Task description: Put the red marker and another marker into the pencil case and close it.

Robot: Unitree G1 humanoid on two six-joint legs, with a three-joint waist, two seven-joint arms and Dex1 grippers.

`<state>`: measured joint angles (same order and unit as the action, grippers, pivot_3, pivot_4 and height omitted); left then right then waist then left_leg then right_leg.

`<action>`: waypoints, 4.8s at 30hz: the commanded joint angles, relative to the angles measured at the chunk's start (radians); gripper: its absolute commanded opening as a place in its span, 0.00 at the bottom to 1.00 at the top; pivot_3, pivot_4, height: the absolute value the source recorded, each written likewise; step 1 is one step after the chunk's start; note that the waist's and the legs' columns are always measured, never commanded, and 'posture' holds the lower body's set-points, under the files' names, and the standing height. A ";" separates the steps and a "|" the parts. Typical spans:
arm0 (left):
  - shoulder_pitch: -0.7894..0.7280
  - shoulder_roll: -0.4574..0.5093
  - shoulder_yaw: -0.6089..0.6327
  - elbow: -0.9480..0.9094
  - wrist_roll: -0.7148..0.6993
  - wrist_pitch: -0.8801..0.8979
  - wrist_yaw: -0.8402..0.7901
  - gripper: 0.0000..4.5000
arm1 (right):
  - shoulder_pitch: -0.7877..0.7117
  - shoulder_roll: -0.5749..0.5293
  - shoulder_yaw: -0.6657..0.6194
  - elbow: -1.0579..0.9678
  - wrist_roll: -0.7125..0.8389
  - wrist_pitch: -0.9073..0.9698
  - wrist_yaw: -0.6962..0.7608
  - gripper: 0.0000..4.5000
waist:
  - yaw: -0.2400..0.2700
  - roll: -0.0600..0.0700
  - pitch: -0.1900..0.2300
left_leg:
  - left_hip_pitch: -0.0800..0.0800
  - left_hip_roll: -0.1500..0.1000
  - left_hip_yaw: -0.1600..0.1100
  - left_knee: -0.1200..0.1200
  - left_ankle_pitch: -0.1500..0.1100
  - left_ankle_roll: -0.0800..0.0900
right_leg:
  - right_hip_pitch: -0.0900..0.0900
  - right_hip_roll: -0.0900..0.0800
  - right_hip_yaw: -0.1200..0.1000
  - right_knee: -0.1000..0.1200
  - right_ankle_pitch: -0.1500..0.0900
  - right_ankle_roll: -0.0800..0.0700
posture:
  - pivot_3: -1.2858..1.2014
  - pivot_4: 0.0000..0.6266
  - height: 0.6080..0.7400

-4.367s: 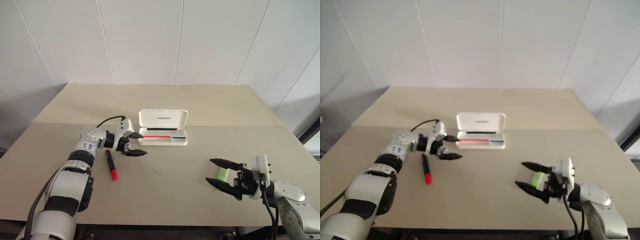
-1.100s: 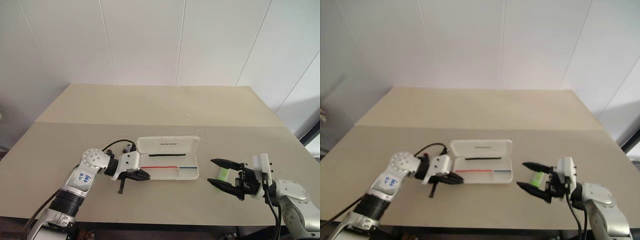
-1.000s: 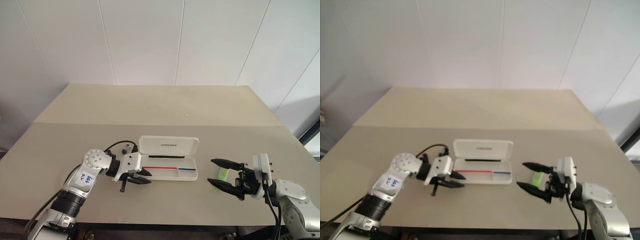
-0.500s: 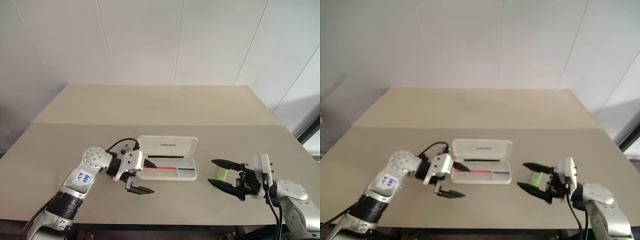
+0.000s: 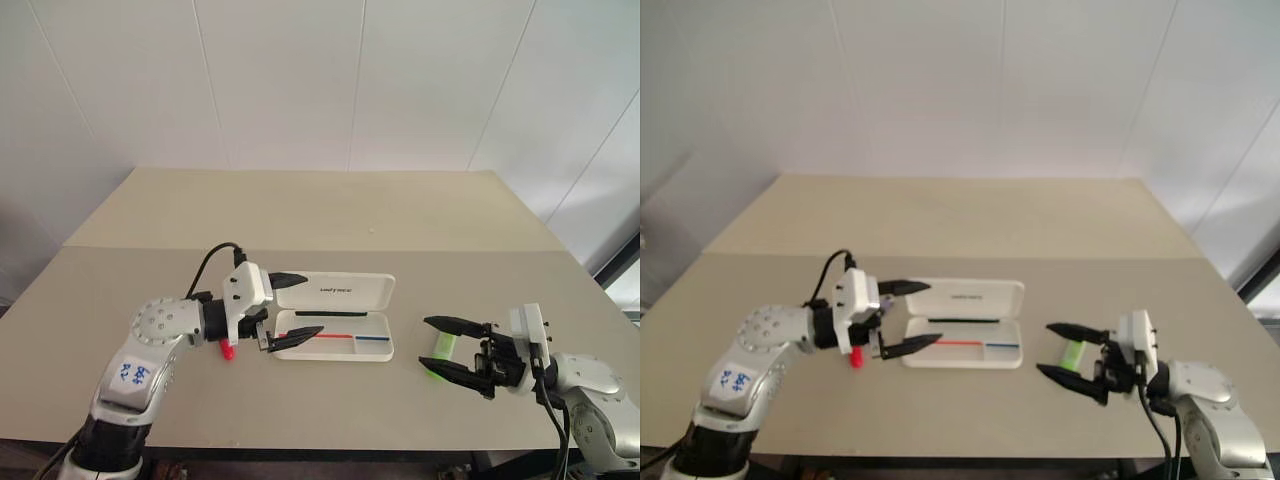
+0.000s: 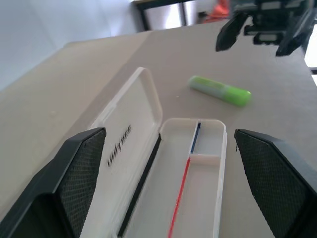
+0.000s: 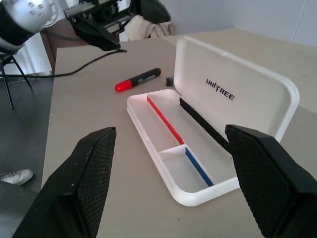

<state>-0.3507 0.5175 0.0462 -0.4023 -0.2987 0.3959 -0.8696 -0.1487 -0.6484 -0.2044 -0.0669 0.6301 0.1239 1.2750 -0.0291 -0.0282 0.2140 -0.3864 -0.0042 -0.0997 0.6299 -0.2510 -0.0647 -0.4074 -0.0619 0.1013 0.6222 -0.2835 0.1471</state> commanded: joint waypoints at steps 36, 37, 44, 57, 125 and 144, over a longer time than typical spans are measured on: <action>0.165 -0.434 0.154 -0.063 0.381 0.456 0.980 0.98 | -0.088 0.008 0.028 0.064 0.001 0.002 0.049 1.00 | 0.001 0.000 0.000 | 0.002 -0.001 0.000 0.002 0.000 0.000 | 0.005 0.000 0.000 -0.005 0.001 0.000 | 0.52 0.24 1.00; 0.154 -0.437 0.163 -0.054 0.372 0.474 0.977 0.98 | -0.087 0.008 0.028 0.064 0.000 0.001 0.049 1.00 | 0.001 0.000 0.000 | 0.002 -0.001 0.000 0.002 0.000 0.000 | 0.005 0.000 0.000 -0.005 0.001 0.000 | 0.52 0.24 1.00; 0.051 -0.467 0.240 0.012 0.295 0.545 0.973 0.98 | -0.086 0.011 0.029 0.065 -0.004 -0.002 0.048 1.00 | 0.002 -0.001 0.000 | 0.001 -0.001 0.000 0.001 0.000 0.000 | 0.005 0.000 -0.001 -0.006 0.001 0.001 | 0.52 0.24 1.00; -0.030 -0.463 0.263 0.069 0.259 0.627 0.981 0.30 | -0.077 0.010 0.023 0.054 -0.004 -0.002 0.044 1.00 | 0.002 -0.001 0.000 | 0.003 -0.001 0.000 0.002 0.000 0.000 | 0.009 0.000 -0.001 -0.009 0.002 0.002 | 0.52 0.24 1.00; -0.551 -0.181 -0.482 0.659 0.401 -0.140 -0.047 0.64 | 0.054 0.002 -0.051 -0.058 0.011 -0.011 -0.047 1.00 | 0.002 0.000 0.000 | 0.001 -0.001 -0.001 0.000 -0.004 0.002 | 0.009 0.000 -0.002 -0.013 0.002 0.003 | 0.52 0.24 1.00; -0.460 -0.132 -0.374 0.396 0.266 -0.071 -0.146 1.00 | 0.162 0.036 -0.057 -0.190 -0.022 0.036 -0.210 1.00 | 0.001 0.001 0.000 | 0.001 0.000 -0.001 0.000 -0.004 0.002 | 0.009 0.000 -0.001 -0.012 0.002 0.003 | 0.52 0.24 1.00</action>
<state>-0.8163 0.3764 -0.3642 0.0443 -0.0009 0.3366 -1.0024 0.0041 -0.6175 -0.2428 -0.2103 0.6093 0.1570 1.1021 -0.0281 -0.0276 0.2144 -0.3849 -0.0045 -0.1009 0.6299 -0.2549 -0.0626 -0.3983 -0.0619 0.0998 0.6098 -0.2820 0.1502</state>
